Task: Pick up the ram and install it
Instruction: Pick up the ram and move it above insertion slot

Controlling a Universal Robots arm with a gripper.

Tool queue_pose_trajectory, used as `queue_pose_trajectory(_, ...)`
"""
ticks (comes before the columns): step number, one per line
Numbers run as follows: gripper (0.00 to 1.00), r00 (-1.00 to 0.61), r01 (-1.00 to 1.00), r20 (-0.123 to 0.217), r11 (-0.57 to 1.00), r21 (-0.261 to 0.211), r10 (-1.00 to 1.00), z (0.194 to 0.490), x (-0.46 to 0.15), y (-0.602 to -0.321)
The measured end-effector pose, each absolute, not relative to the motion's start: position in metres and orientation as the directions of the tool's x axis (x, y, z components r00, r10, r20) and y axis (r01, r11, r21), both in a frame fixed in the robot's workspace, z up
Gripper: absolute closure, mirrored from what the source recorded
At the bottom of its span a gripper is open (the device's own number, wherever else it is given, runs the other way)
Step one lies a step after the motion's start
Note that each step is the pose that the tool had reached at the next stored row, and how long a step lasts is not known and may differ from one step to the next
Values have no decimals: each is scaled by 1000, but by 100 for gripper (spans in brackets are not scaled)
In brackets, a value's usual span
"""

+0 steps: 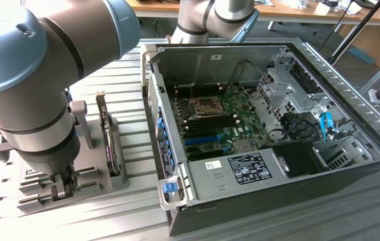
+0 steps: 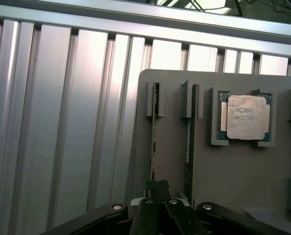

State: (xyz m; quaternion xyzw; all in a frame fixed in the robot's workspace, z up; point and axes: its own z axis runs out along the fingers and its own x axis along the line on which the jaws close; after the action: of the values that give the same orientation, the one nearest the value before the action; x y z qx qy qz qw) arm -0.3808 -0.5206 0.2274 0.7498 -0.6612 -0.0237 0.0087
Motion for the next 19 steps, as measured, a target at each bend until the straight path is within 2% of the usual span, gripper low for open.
queue_pose_trajectory(14,89,125,-991,-24,-126,44,-992,217,-395,-522)
queue_pose_trajectory(15,84,125,-991,-24,-126,44,-992,217,-395,-522)
queue_pose_trajectory(16,84,125,-991,-24,-126,44,-992,217,-395,-522)
queue_pose_trajectory(18,70,125,-991,-24,-126,44,-992,217,-395,-522)
queue_pose_trajectory(19,70,125,-991,-24,-126,44,-992,217,-395,-522)
